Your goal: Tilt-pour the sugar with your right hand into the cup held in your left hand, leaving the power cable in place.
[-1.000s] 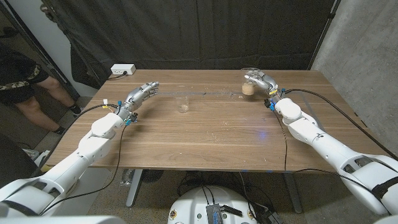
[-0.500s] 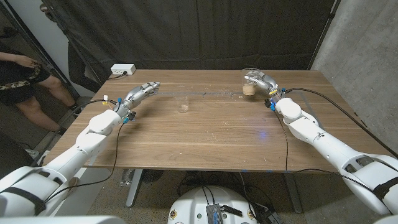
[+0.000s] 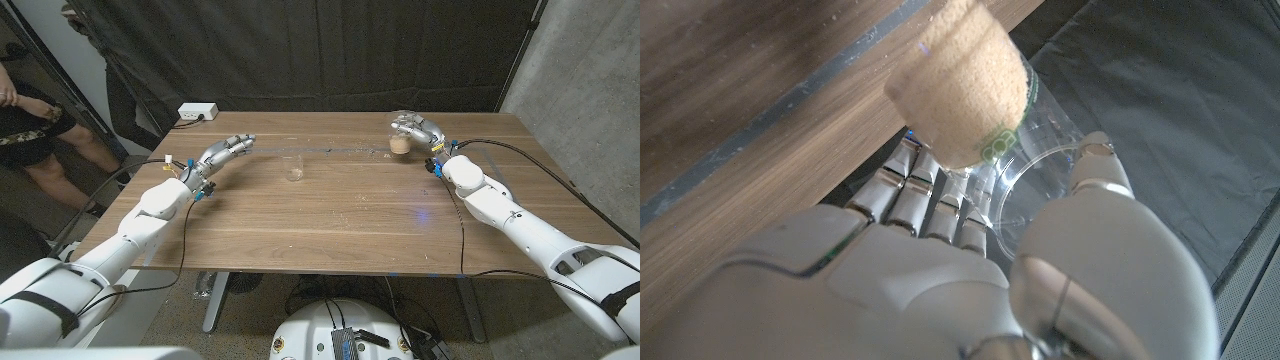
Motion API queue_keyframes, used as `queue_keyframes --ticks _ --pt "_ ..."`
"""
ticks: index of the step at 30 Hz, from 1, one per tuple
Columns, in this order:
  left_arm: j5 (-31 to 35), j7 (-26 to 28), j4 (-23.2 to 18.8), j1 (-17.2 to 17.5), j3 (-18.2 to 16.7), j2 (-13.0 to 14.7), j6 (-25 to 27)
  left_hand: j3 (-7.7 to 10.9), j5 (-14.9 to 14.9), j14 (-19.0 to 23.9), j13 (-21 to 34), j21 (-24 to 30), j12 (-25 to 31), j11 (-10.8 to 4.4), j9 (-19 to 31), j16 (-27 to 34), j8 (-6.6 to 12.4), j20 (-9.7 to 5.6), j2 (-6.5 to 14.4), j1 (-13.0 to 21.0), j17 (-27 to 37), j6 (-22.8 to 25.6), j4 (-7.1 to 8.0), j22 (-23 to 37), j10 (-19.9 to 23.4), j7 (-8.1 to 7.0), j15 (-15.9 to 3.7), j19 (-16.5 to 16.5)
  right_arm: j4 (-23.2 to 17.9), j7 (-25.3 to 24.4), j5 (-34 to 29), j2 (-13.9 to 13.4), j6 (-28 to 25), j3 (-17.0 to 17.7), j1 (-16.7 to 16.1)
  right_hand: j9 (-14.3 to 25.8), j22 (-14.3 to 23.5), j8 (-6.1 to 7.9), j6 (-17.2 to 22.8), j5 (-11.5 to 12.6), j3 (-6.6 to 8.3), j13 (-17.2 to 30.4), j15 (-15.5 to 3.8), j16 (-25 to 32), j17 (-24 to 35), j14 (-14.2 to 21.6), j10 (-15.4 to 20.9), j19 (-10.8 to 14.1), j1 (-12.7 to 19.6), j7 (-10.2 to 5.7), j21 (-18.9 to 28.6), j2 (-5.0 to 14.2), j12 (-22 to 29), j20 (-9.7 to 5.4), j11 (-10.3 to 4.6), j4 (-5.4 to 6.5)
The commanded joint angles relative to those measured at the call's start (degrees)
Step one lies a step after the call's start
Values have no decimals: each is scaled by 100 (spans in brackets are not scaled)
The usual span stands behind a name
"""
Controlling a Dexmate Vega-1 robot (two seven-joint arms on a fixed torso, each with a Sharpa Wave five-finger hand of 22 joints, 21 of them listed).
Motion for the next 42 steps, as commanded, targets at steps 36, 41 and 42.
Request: queue_keyframes --ticks 36,41,42 --pt "1626 1391 2376 -1343 1602 17 -1873 -1477 596 -1865 33 -163 -191 175 90 -72 -819 62 -958 -217 40 -2218 -302 -16 -2104 96 -101 -813 -624 -13 -637 -246 -623 -299 69 65 21 155 239 -9 -13 165 -1018 -74 138 97 177 -40 -36 4 -2 120 141 -55 -39 74" --pt "1869 1708 2369 -1416 1838 49 -1910 -1513 604 -1903 31 -154 -177 174 91 -66 -819 60 -956 -217 40 -2235 -307 -17 -2130 91 -117 -821 -611 -9 -651 -236 -620 -306 86 52 22 152 249 -7 -8 184 -1022 -86 151 105 182 -41 -29 14 -1 131 149 -57 -52 70" --pt "1920 1795 2370 -1428 1885 49 -1904 -1544 612 -1863 31 -137 -151 158 93 -36 -774 33 -953 -215 42 -2138 -313 -18 -2112 101 -125 -801 -617 -17 -648 -232 -638 -304 82 50 23 153 256 -7 -8 185 -1021 -88 153 105 183 -42 -31 9 -1 132 149 -58 -48 71"
